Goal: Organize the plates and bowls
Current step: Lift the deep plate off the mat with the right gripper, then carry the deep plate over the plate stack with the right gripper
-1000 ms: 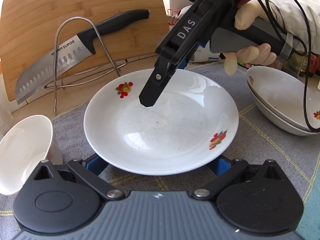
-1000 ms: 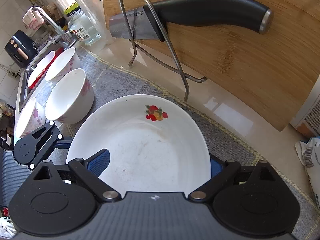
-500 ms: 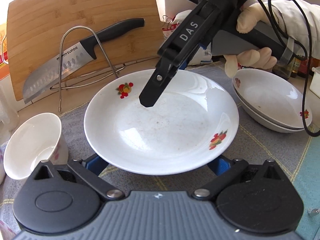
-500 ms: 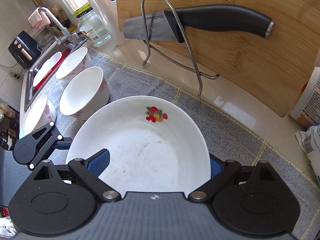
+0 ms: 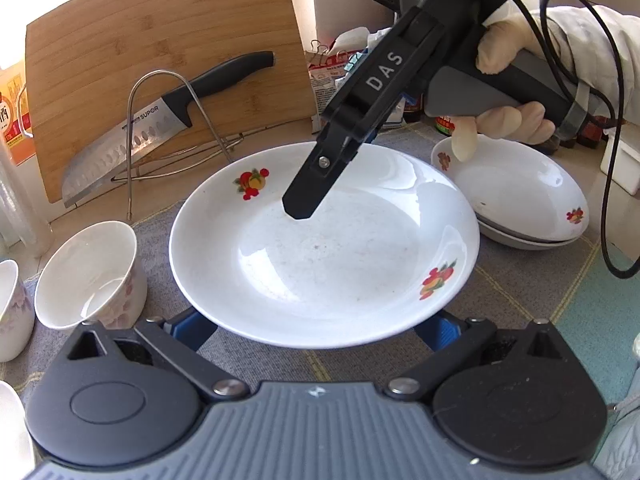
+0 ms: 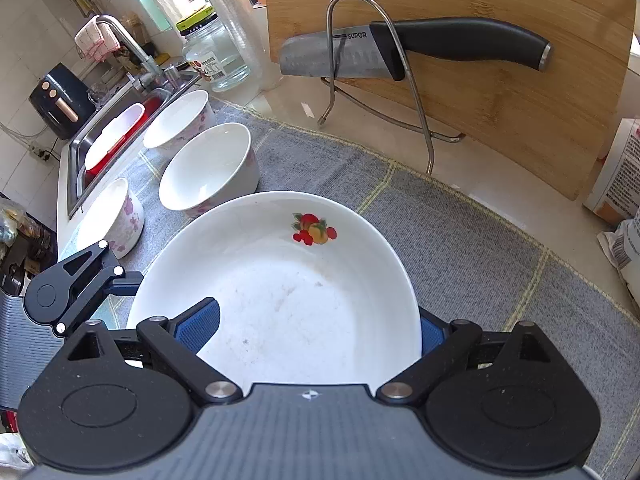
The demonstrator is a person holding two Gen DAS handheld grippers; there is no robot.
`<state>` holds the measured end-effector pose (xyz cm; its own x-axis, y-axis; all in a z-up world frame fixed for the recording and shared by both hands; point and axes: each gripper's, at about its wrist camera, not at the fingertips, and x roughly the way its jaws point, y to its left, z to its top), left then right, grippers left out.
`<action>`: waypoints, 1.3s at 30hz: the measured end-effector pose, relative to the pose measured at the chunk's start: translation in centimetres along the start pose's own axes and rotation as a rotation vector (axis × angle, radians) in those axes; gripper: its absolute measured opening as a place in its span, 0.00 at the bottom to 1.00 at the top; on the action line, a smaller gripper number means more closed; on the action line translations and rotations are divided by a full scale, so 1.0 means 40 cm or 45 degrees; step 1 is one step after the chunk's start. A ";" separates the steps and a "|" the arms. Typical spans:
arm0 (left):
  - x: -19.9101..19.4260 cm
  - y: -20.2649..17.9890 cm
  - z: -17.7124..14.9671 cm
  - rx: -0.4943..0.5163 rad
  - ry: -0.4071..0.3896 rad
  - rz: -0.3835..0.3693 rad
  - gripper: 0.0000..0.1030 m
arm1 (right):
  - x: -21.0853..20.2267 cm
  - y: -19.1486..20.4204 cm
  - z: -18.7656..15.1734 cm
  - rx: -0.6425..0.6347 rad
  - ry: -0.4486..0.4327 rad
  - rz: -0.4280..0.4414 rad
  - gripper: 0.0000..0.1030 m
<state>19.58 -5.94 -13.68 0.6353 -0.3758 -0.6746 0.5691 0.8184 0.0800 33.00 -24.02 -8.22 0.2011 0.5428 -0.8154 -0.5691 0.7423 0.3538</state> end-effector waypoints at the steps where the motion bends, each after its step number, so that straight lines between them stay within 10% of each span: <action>1: -0.005 -0.003 -0.002 0.001 0.001 -0.003 0.99 | -0.003 0.004 -0.005 0.002 -0.001 0.001 0.96; 39: -0.077 -0.142 0.025 0.200 -0.029 -0.199 0.99 | -0.183 0.032 -0.204 0.177 -0.123 -0.133 0.97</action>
<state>14.92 -9.85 -11.34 0.5436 -0.5041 -0.6711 0.7349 0.6722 0.0904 24.30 -30.22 -5.53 0.3330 0.4900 -0.8056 -0.4268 0.8402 0.3346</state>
